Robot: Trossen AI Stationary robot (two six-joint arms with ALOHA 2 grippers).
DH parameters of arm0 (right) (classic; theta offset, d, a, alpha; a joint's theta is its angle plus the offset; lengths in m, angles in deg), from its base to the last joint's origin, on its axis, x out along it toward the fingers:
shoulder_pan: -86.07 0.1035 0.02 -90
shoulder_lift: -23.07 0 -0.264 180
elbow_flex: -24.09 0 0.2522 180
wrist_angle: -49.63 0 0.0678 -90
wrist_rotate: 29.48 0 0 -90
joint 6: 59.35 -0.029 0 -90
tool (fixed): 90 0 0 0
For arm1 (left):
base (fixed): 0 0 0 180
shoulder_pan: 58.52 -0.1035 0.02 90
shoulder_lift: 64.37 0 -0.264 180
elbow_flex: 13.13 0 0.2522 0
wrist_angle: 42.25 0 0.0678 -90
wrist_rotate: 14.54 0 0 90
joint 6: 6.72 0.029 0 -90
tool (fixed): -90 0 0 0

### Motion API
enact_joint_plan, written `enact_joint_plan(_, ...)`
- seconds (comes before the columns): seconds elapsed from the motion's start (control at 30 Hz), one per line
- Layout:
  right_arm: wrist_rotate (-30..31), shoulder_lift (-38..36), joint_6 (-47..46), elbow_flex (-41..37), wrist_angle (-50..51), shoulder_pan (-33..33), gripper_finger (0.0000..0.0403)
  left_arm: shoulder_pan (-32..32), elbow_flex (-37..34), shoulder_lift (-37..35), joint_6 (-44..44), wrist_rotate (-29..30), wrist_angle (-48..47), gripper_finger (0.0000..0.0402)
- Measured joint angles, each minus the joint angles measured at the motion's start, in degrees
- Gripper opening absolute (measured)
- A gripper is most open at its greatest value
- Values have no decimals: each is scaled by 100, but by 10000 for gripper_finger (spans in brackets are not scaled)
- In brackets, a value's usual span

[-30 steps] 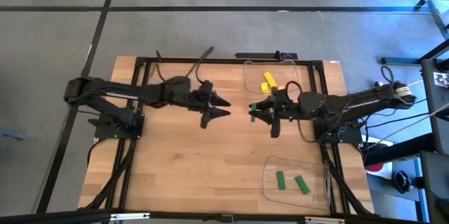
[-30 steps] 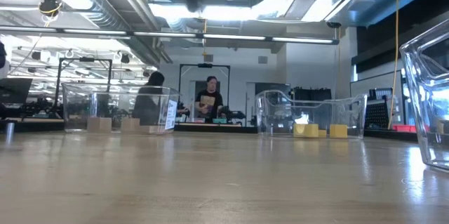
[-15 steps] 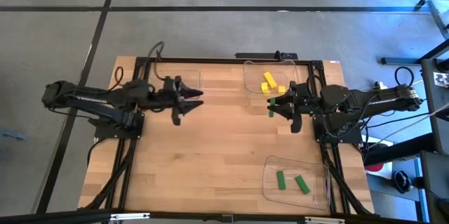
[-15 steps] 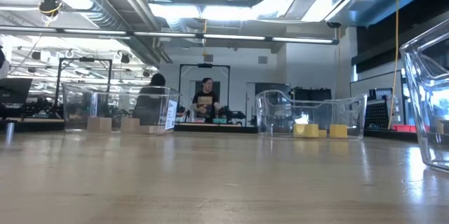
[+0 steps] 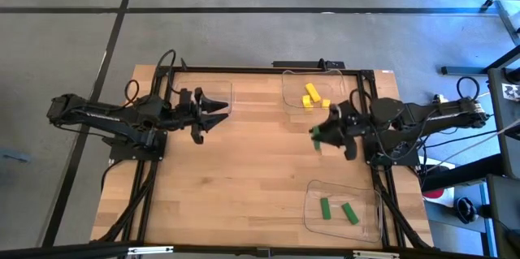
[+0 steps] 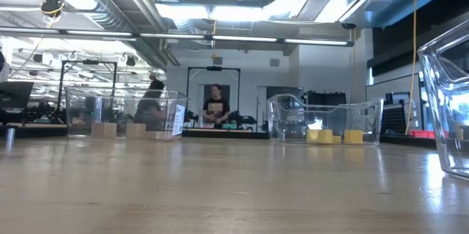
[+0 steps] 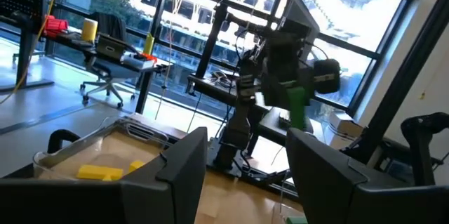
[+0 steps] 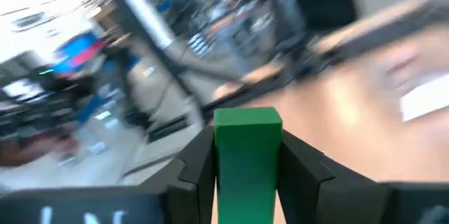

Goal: Sort & place blocks by color
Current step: Put the green block into the bottom transparent bin

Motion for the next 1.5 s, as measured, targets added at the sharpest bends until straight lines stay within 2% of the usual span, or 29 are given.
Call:
enact_joint_plan(0.1, -236, 321, -378, 534, 772, 426, 110, 0, 0, 2, 0, 0, -2, 186)
enact_joint_plan(0.3, -478, 1325, -1390, 1449, 2987, 1421, 110, 0, 0, 2, -2, 166, 3, 186)
enact_joint_plan(0.5, -956, 2305, -2836, 1391, 3159, 2505, 110, 0, 0, 2, -2, 402, 2, 186)
enact_joint_plan(0.7, -998, 3246, -4319, 1383, 3389, 3287, 110, 0, 0, 2, -4, 448, 44, 186)
enact_joint_plan(0.93, -508, 4132, -5933, 1376, 3644, 3601, 110, 0, 0, 2, -7, 461, 336, 186)
enact_joint_plan(1.1, -323, 4619, -6639, 1376, 3738, 3690, 110, 0, 0, -46, -7, 459, 353, 186)
enact_joint_plan(1.5, -311, 5029, -7243, 1376, 4017, 3708, 110, 0, 0, -46, -7, 579, 409, 186)
